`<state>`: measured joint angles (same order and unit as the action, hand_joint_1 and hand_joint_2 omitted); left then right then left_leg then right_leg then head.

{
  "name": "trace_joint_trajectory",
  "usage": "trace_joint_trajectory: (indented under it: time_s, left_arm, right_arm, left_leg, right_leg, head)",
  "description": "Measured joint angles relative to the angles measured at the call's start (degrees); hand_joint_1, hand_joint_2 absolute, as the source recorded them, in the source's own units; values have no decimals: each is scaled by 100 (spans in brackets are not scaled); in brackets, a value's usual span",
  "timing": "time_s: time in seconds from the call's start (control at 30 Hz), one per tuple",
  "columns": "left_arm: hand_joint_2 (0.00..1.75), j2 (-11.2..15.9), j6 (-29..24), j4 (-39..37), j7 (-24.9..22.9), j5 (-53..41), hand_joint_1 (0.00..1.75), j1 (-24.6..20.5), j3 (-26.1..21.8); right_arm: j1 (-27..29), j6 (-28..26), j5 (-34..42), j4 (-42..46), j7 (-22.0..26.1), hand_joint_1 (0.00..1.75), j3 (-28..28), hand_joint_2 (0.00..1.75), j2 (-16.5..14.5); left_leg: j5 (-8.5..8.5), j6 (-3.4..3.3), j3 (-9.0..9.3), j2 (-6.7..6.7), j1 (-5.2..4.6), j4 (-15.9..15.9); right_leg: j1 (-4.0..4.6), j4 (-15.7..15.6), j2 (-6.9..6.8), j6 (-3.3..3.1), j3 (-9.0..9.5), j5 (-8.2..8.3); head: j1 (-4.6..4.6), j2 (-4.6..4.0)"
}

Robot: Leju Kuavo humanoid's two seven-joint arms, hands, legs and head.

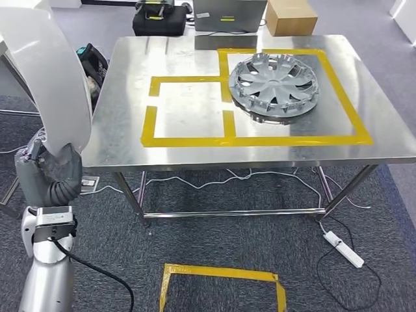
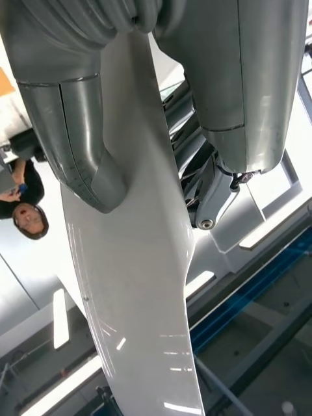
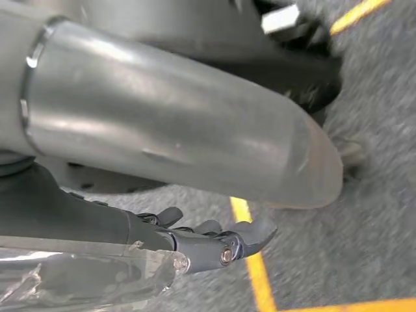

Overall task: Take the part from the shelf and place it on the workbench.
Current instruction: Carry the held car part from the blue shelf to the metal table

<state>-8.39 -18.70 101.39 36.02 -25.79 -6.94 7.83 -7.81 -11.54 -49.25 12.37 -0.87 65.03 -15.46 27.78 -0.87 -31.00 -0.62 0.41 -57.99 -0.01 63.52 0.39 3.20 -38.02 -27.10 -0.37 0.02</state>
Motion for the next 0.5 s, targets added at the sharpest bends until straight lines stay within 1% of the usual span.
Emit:
trace_joint_trajectory:
  time_s: [0.03,0.07,0.13,0.17,0.2,0.23,0.27,0.33,0.37,0.4,0.43,0.47,0.5]
  left_arm:
    - [175,1,2,-2,0,1,175,-4,-1]
    - [175,1,8,-4,0,1,175,-8,-2]
    - [175,2,22,-7,0,-2,175,-12,-2]
    - [175,2,27,-8,0,-4,175,-13,-1]
    - [175,2,27,-8,0,-5,175,-18,-1]
    - [175,2,26,-8,0,-7,175,-28,-1]
    - [175,2,24,-9,0,-7,175,-34,-1]
    - [175,2,23,-13,0,-7,175,-32,-1]
    - [175,2,24,-16,0,-7,175,-25,-1]
    - [175,2,27,-19,0,-7,175,-22,-1]
    - [175,2,32,-21,0,-7,175,-23,-1]
    - [175,3,39,-22,0,-8,175,-27,-1]
    - [175,7,45,-25,0,-9,175,-31,-1]
  right_arm:
    - [-3,2,1,-1,0,0,-1,0,0]
    - [-5,3,3,-1,0,0,-1,0,0]
    - [-11,4,7,-2,3,0,0,0,0]
    - [-11,1,9,-1,5,0,1,0,1]
    - [-13,-2,10,1,8,0,1,0,1]
    - [-18,-5,10,2,10,0,1,0,1]
    - [-22,-8,11,2,11,0,1,0,1]
    - [-24,-8,12,1,8,0,-1,0,1]
    - [-20,-9,13,1,5,0,-1,0,1]
    - [-17,-10,15,1,2,0,-1,0,1]
    - [-16,-10,17,1,-3,0,-1,0,1]
    - [-15,-11,20,1,-8,0,0,0,1]
    - [-17,-11,22,1,-13,0,0,0,2]
  left_leg:
    - [44,23,49,0,-3,7]
    - [74,50,77,0,-4,17]
    - [84,104,102,-2,-5,27]
    - [86,130,102,0,-4,-16]
    - [101,155,59,3,-5,-135]
    - [154,181,-52,5,-3,-350]
    - [257,209,-236,7,2,-664]
    - [519,251,-705,7,10,-1335]
    - [564,262,-887,8,12,-1524]
    - [484,264,-976,8,13,-1526]
    - [275,262,-965,9,14,-1338]
    - [-19,258,-871,11,15,-1003]
    - [-267,256,-758,18,11,-645]
  right_leg:
    - [12,-257,-3,-33,82,173]
    - [27,-388,-3,-71,122,277]
    - [44,-432,4,-150,174,274]
    - [34,-453,11,-182,209,284]
    - [20,-476,15,-215,259,264]
    - [3,-497,19,-242,314,244]
    - [-4,-513,18,-266,359,217]
    - [-6,-518,20,-293,418,152]
    - [-7,-518,24,-296,452,117]
    - [-8,-518,29,-293,495,80]
    - [-11,-518,35,-284,550,41]
    - [-16,-518,40,-269,610,-2]
    - [-15,-515,44,-243,659,-48]
  head:
    - [-4,0]
    - [-10,0]
    - [-17,0]
    - [-19,0]
    - [-26,0]
    - [-32,0]
    - [-37,0]
    - [-38,0]
    - [-39,0]
    - [-38,0]
    - [-39,0]
    - [-39,0]
    - [-38,0]
